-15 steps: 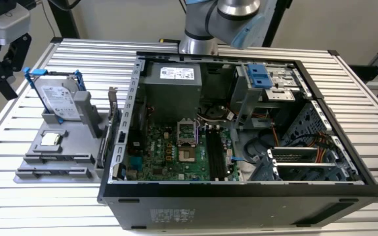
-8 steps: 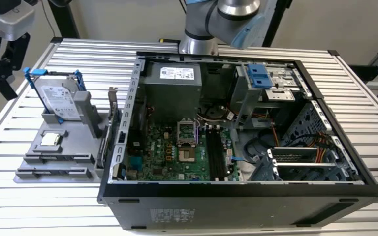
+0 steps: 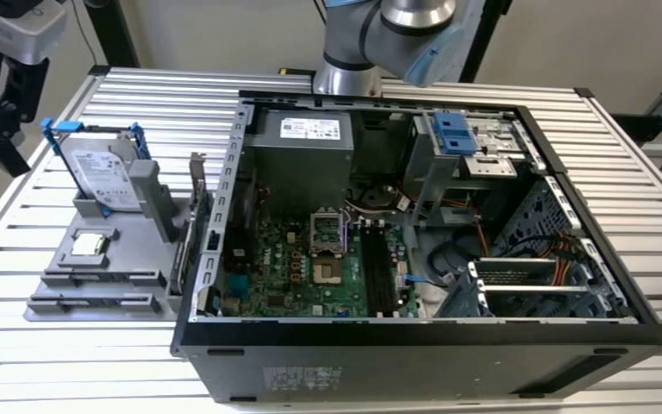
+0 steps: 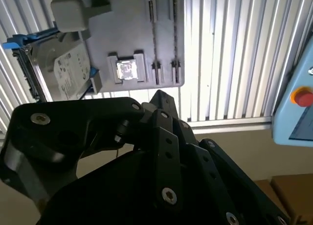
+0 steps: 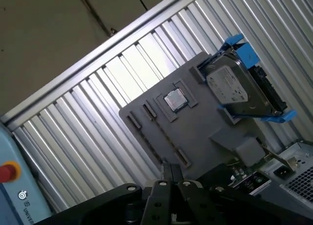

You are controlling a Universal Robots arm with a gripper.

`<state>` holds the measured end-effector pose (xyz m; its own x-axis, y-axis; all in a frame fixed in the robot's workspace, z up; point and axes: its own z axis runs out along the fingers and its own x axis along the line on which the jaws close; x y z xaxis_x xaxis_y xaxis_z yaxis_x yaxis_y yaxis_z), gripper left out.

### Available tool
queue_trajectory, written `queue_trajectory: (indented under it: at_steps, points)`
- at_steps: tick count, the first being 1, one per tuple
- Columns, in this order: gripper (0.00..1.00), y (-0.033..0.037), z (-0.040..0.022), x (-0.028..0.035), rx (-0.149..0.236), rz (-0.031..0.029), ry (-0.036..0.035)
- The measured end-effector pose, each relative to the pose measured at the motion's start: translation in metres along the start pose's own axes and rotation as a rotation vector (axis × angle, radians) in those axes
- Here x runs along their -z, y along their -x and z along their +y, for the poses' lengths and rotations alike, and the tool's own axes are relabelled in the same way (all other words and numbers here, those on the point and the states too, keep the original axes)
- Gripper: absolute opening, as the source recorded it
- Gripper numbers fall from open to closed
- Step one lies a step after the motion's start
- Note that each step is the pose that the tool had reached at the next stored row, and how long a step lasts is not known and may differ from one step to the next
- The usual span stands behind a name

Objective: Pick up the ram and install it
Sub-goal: 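Pick up the ram and move it above insertion slot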

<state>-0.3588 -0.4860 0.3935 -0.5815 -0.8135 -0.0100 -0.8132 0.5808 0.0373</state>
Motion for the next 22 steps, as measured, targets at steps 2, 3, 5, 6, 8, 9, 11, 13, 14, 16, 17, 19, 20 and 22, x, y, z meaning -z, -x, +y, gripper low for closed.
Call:
queue_trajectory:
  at_steps: [2,3,5,6,8,9,11,13,14,16,17,19,20,22]
  points:
    - [0.00,0.0000,0.0000,0.0000,0.023,0.0004,-0.0019]
    - [0.00,0.0000,0.0000,0.0000,0.034,0.0003,-0.0029]
    - [0.00,0.0001,0.0000,0.0001,0.057,-0.0008,-0.0064]
    - [0.00,0.0001,0.0000,0.0001,0.068,-0.0018,-0.0085]
    - [0.00,0.0000,-0.0001,0.0000,0.087,-0.0037,-0.0125]
    - [0.00,0.0001,0.0000,0.0000,0.096,-0.0044,-0.0142]
    - [0.00,0.0001,0.0000,-0.0001,0.112,-0.0045,-0.0147]
    - [0.00,0.0000,0.0000,0.0000,0.129,-0.0043,-0.0152]
    - [0.00,0.0000,0.0000,0.0000,0.138,-0.0044,-0.0157]
    - [0.00,0.0000,0.0000,0.0000,0.155,-0.0043,-0.0161]
    - [0.00,0.0000,0.0000,0.0000,0.165,-0.0040,-0.0163]
    - [0.00,0.0000,0.0000,0.0000,0.184,-0.0036,-0.0168]
    - [0.00,0.0000,0.0000,0.0000,0.195,-0.0036,-0.0172]
    - [0.00,0.0001,0.0000,0.0000,0.218,-0.0039,-0.0184]
